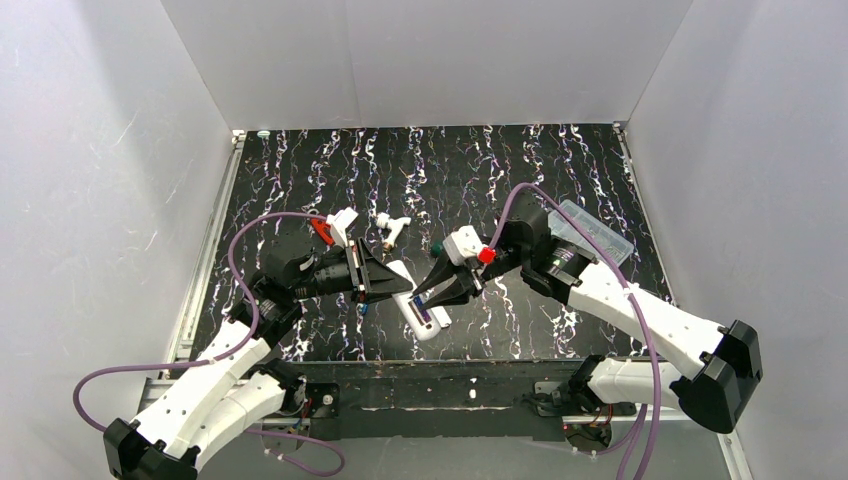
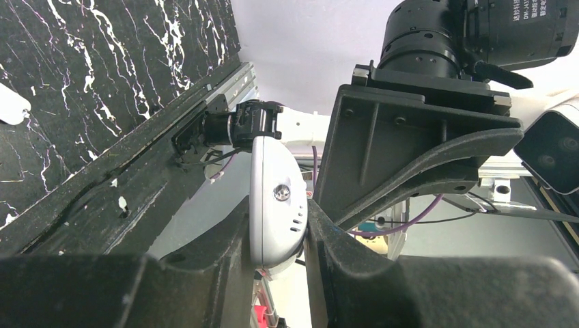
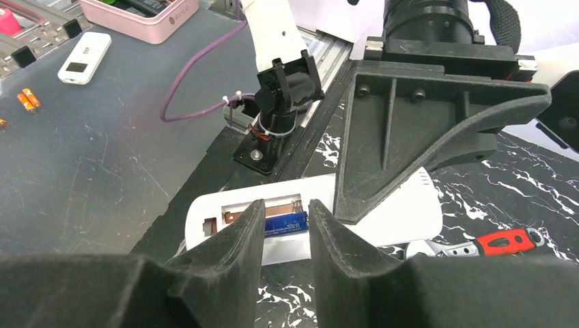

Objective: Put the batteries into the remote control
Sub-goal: Load the battery into the remote control.

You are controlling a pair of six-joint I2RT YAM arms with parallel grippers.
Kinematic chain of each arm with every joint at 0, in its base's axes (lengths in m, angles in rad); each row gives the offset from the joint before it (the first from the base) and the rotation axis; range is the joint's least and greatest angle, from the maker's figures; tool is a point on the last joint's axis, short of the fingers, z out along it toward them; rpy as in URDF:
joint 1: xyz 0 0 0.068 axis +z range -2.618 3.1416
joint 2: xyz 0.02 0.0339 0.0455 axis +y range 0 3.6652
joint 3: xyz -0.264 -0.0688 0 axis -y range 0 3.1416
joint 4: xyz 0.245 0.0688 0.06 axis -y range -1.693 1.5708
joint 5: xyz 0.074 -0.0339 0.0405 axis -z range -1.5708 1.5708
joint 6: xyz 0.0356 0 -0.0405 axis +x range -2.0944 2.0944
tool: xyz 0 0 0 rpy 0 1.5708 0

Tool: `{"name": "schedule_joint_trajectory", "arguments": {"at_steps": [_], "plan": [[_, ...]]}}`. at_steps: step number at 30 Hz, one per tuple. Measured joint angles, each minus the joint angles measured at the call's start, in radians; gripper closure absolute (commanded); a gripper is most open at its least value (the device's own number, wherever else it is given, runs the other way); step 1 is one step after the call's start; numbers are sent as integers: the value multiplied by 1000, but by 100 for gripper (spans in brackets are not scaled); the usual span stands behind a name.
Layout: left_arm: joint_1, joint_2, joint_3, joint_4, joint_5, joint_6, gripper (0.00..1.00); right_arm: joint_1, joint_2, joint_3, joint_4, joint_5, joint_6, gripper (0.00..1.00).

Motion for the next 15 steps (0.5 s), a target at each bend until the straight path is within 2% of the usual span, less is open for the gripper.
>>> {"name": "schedule_joint_trajectory", "arguments": {"at_steps": [15], "plan": [[-2, 2, 0, -1, 0, 2, 100, -1, 5, 0, -18, -14, -28, 71]]}}
